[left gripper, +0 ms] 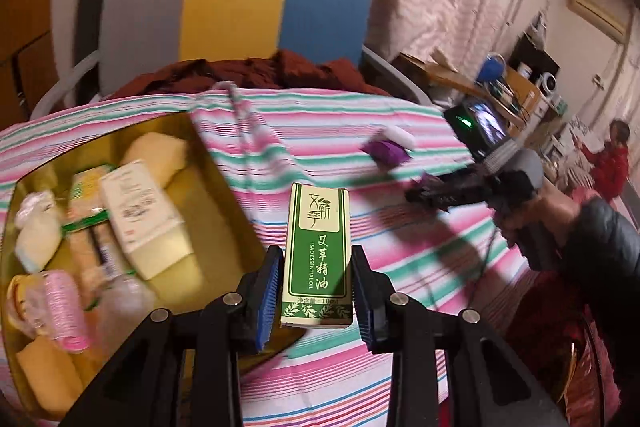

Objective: Organize objects
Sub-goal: 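Carry the green box and purple packet over the gold tray and open both tools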

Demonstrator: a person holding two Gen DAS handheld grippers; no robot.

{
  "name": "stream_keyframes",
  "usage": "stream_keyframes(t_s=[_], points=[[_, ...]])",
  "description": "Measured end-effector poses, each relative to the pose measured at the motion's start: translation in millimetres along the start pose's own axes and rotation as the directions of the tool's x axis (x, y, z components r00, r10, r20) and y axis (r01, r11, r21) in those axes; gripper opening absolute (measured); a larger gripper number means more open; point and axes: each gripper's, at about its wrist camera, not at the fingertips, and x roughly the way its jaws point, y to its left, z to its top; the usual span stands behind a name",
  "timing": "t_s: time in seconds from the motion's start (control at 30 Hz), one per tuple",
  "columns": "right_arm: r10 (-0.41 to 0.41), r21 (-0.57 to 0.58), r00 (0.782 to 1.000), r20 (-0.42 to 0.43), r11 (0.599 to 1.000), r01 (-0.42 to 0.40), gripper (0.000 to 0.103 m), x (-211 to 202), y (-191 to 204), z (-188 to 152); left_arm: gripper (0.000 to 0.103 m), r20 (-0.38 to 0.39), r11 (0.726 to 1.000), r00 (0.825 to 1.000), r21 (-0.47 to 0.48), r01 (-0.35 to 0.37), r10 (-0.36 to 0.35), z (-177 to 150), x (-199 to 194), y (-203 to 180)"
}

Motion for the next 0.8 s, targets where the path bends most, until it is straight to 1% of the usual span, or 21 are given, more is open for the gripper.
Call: stream_keyframes(t_s=[0.07, 0.17, 0.23, 0.3, 0.4, 0.5, 0.57, 0.6, 0.7, 0.8], points=[[0.004, -0.002, 1.000, 0.022, 1.000, -0.004, 0.052, -11.7, 9.5, 0.1, 0.033, 0.018, 0.999, 1.000, -0.029, -0.020, 0.020, -0.3, -7.2, 14.4], [0.051, -0.006, 0.996, 0.072, 0.999, -0.051, 0.052, -31.3, 26.1, 1.0, 0.033, 0.040, 0.995, 0.997, -0.079, -0.063, 0.067, 0.9, -15.4, 39.1], [0.071, -0.033, 0.992, 0.106, 0.997, -0.067, 0.052, -45.9, 45.6, 2.7, 0.033, 0.049, 0.990, 0.994, -0.114, -0.088, 0.094, 1.1, -19.9, 54.2], [0.101, -0.060, 0.986, 0.136, 0.994, -0.094, 0.052, -60.8, 64.7, 2.4, 0.033, 0.065, 0.983, 0.988, -0.132, -0.131, 0.140, 0.9, -25.6, 66.2], [0.154, -0.090, 0.970, 0.188, 0.986, -0.139, 0.052, -82.0, 94.2, 3.7, 0.033, 0.083, 0.970, 0.978, -0.165, -0.178, 0.194, -0.8, -34.5, 83.5], [0.218, -0.113, 0.948, 0.233, 0.974, -0.197, 0.052, -96.8, 124.5, 2.6, 0.033, 0.096, 0.957, 0.964, -0.181, -0.228, 0.248, -4.0, -43.0, 96.4], [0.261, -0.120, 0.932, 0.253, 0.964, -0.237, 0.052, -104.5, 144.3, 0.4, 0.033, 0.105, 0.945, 0.951, -0.187, -0.268, 0.291, -6.6, -48.2, 103.0], [0.271, -0.123, 0.927, 0.261, 0.961, -0.247, 0.052, -106.2, 152.5, 1.4, 0.033, 0.111, 0.937, 0.942, -0.187, -0.294, 0.318, -7.8, -50.8, 105.9], [0.315, -0.135, 0.903, 0.291, 0.948, -0.287, 0.052, -113.7, 181.2, -0.2, 0.033, 0.116, 0.923, 0.926, -0.189, -0.334, 0.359, -9.5, -54.9, 114.1], [0.330, -0.146, 0.890, 0.315, 0.943, -0.298, 0.052, -114.3, 204.6, 0.2, 0.033, 0.117, 0.914, 0.919, -0.205, -0.350, 0.378, -10.2, -57.2, 121.3]])
